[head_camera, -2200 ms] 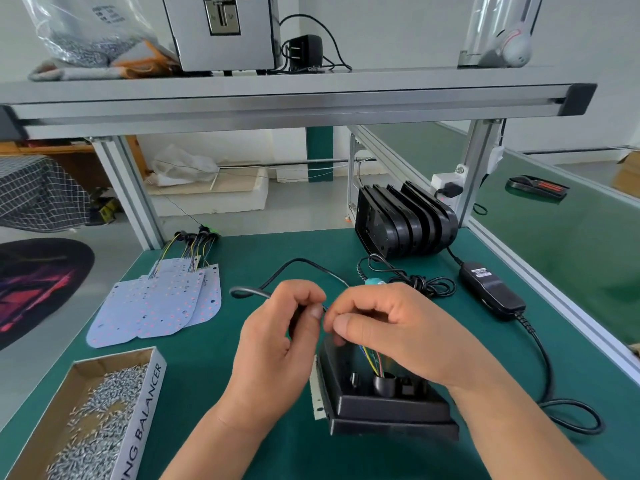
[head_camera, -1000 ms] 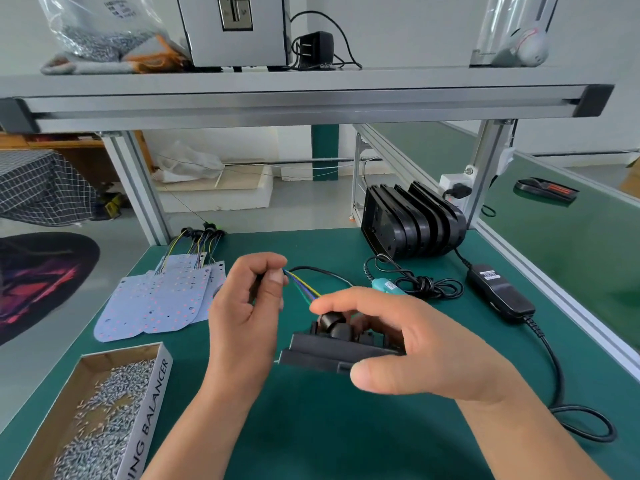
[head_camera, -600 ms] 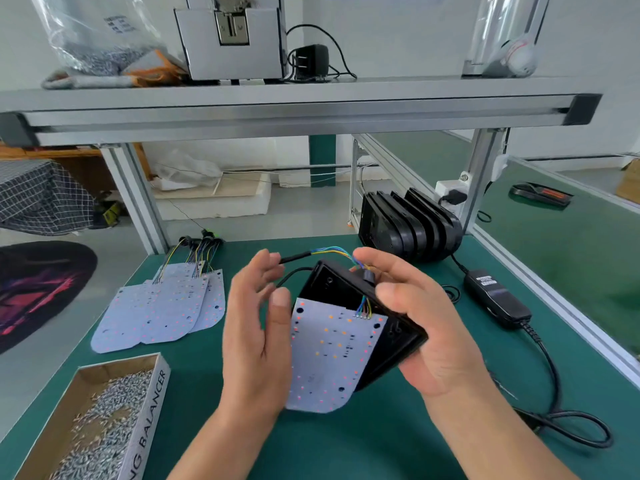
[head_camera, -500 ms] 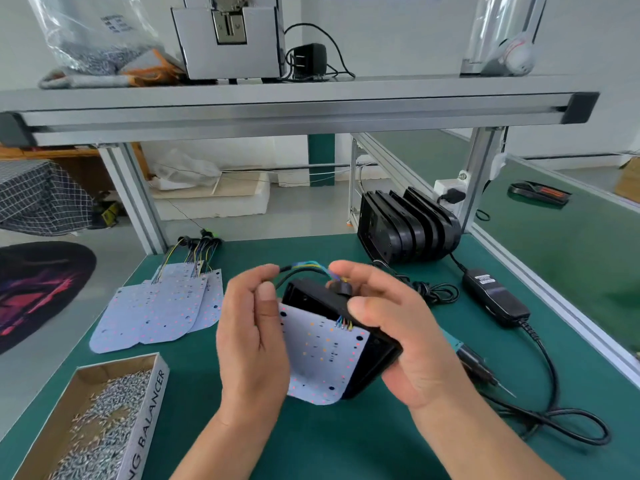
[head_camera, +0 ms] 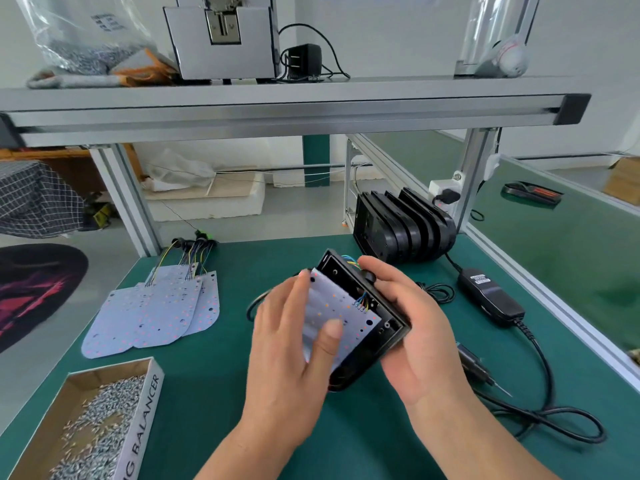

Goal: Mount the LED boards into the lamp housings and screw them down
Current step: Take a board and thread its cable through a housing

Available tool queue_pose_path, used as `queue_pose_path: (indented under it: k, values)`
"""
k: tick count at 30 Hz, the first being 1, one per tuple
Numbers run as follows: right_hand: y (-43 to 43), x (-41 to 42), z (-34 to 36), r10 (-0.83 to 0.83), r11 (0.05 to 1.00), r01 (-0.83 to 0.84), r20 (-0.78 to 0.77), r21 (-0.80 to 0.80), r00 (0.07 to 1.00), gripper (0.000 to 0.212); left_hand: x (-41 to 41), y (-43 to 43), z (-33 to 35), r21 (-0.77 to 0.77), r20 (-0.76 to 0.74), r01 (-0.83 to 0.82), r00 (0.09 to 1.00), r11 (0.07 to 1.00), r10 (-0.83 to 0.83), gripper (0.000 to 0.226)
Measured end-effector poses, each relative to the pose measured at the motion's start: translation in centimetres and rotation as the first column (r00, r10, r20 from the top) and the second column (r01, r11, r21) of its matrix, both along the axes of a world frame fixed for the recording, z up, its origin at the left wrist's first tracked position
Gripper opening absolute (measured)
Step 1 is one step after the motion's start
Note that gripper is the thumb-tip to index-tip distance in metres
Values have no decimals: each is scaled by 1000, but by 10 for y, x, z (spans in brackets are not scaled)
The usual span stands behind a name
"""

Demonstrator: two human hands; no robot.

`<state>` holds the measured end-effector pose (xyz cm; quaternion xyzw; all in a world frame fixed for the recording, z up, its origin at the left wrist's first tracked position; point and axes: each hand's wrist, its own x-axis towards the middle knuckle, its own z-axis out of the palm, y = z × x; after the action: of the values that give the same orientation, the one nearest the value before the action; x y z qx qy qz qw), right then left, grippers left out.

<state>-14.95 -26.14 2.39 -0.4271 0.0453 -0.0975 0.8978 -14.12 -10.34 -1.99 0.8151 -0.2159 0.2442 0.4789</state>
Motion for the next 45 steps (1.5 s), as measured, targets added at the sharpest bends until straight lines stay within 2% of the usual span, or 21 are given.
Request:
queue_pose_path:
  k: [4,7,9,12,15,17,19,21,23,26,30,32,39,45]
  values:
    - [5,-2,0,58,996,-58,5,67,998,37,-4,0,1,-27,-185,235,954,972,-236,105]
    - [3,-2,1,56,998,-56,-5,43,998,38,1,5,-1,-2,-268,288,922,958,-278,145]
    - [1,-2,1,55,998,-56,15,40,998,35,2,4,-1,67,-279,285,926,956,-256,155]
    - [-5,0,1,108,989,-103,43,-106,993,31,3,5,-3,69,-219,240,951,968,-220,143]
    - [-19,3,1,193,941,-150,118,-303,974,33,6,17,1,-123,-247,323,906,938,-345,131]
    - [-30,2,2,227,857,-110,177,-504,958,37,7,22,8,-239,-260,428,837,872,-482,133]
    - [-37,1,3,204,722,6,221,-692,954,40,6,24,15,-323,-256,512,763,796,-594,135]
    - [-41,2,2,170,623,105,265,-775,949,38,5,24,19,-390,-267,543,707,744,-655,136]
    - [-42,3,1,161,611,135,290,-780,944,32,4,25,21,-438,-268,545,680,714,-683,133]
    - [-41,3,0,140,648,117,268,-753,953,28,2,24,23,-451,-261,561,660,694,-704,126]
    - [-38,3,-1,78,664,157,277,-731,958,29,2,22,22,-476,-275,540,658,694,-701,97]
    - [-35,2,-1,78,639,188,306,-745,949,30,2,23,19,-517,-288,517,646,683,-707,88]
    - [-29,-3,-3,17,568,297,372,-768,928,29,4,25,19,-536,-341,496,614,683,-712,84]
    - [-25,-3,-4,-15,572,343,408,-745,913,26,4,21,23,-491,-320,518,641,700,-698,89]
